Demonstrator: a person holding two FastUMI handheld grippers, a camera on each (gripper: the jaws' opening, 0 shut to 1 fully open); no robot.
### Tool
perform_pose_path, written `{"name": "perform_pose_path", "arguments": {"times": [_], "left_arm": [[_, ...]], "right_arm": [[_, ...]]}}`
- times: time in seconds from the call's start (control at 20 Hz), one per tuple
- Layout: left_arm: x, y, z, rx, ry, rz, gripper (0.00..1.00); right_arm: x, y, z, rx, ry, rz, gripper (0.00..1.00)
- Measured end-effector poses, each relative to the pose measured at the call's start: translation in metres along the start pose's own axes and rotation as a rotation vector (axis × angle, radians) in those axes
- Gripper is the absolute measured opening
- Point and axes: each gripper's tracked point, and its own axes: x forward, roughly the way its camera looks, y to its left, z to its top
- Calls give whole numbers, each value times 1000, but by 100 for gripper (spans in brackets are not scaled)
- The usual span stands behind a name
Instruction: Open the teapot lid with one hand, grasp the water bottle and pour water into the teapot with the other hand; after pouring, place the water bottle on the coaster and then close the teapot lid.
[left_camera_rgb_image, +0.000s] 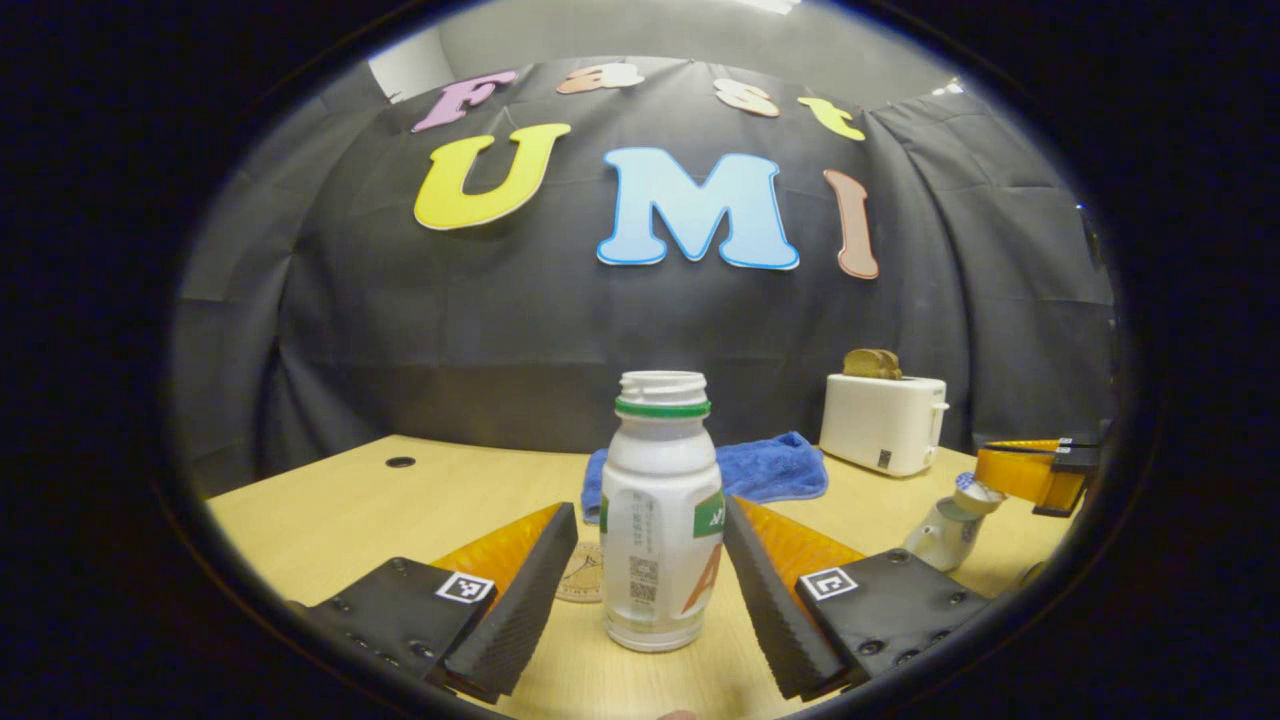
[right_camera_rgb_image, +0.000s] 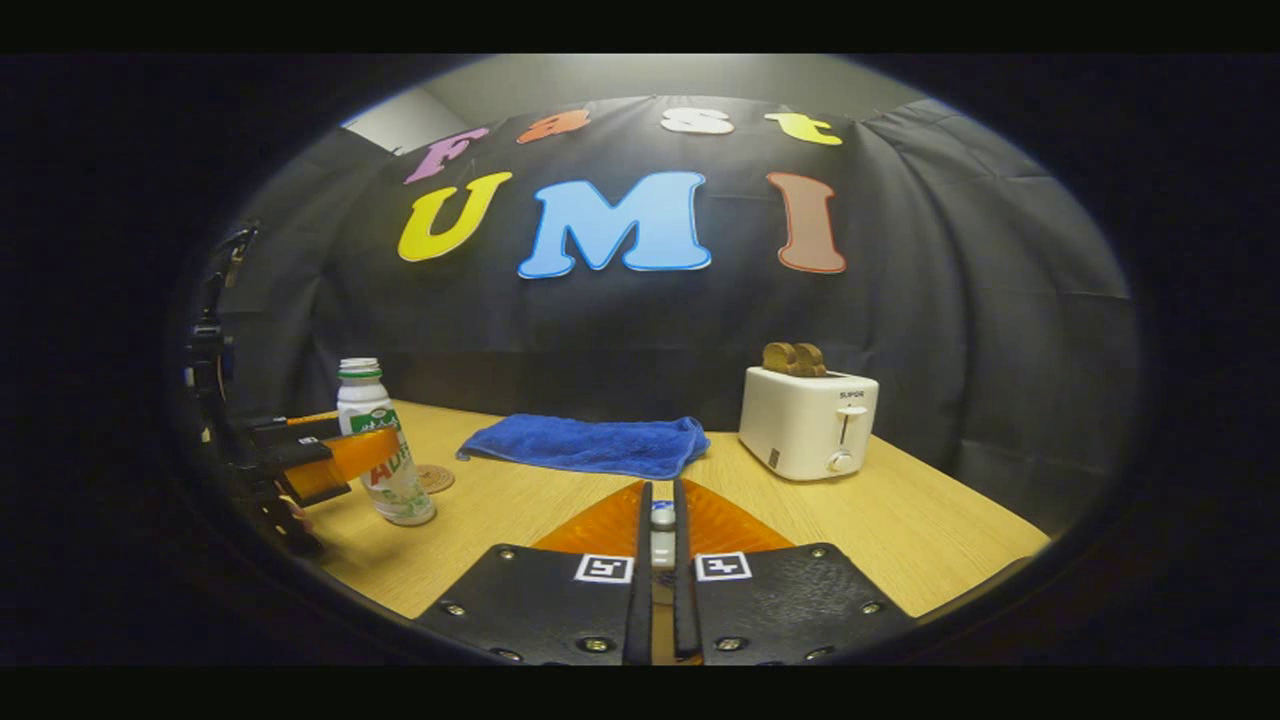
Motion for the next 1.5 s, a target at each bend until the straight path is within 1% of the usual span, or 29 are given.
{"name": "perform_pose_path", "arguments": {"times": [0.05,0.1,0.15,0.2,0.25,0.4,0.45,0.5,0.55,0.6,0.65,0.7,0.75,0.8,0.85,0.95,1.05,1.1,1.15,1.2,1.25,1.3,1.35,1.4,1.5], "left_arm": [[6,-2,-3,7,11,1,100],[10,-2,-6,15,19,3,100],[13,-2,-8,21,30,6,100],[14,-1,-11,28,38,9,100],[13,-1,-13,29,45,7,99],[15,5,-12,52,37,39,82],[14,5,-12,51,38,37,80],[13,4,-13,46,42,33,84],[13,3,-12,40,48,28,78],[12,1,-12,35,53,13,80],[11,-3,-11,33,58,-3,82],[9,-6,-11,40,60,-12,77],[8,-7,-8,55,56,-13,82],[6,-9,-4,69,43,-12,77],[5,-12,-1,84,36,-14,79],[4,-18,-2,120,36,-20,82],[4,-23,-5,156,45,-29,77],[4,-26,-6,177,49,-33,77],[4,-28,-5,206,45,-32,77],[4,-28,-3,241,40,-23,82],[6,-30,-1,290,36,-15,82],[6,-32,2,338,27,-7,72],[7,-34,5,379,20,-1,82],[7,-40,6,413,16,-2,82],[8,-54,4,474,23,-19,77]], "right_arm": [[0,1,0,3,2,3,0],[0,2,-2,2,6,7,8],[0,3,-3,0,10,13,25],[0,4,-4,0,13,16,0],[0,5,-5,1,15,19,0],[0,6,-9,-1,26,24,0],[0,6,-10,-5,29,24,0],[-1,6,-11,-9,32,24,8],[-3,6,-9,-12,29,23,8],[-6,5,-5,-18,18,15,8],[-11,4,1,-26,2,9,0],[-19,4,5,-36,-15,2,8],[-28,4,6,-47,-23,-2,8],[-38,5,3,-55,-25,1,8],[-50,6,1,-59,-23,7,0],[-73,10,0,-54,-24,25,0],[-97,9,1,-65,-33,32,0],[-107,9,2,-64,-44,35,8],[-117,8,4,-56,-56,38,8],[-125,8,3,-46,-64,41,8],[-133,7,2,-37,-68,40,0],[-139,6,0,-37,-65,37,8],[-146,5,-3,-31,-59,34,8],[-150,8,-6,-18,-55,43,8],[-155,7,-12,-1,-44,49,8]]}}
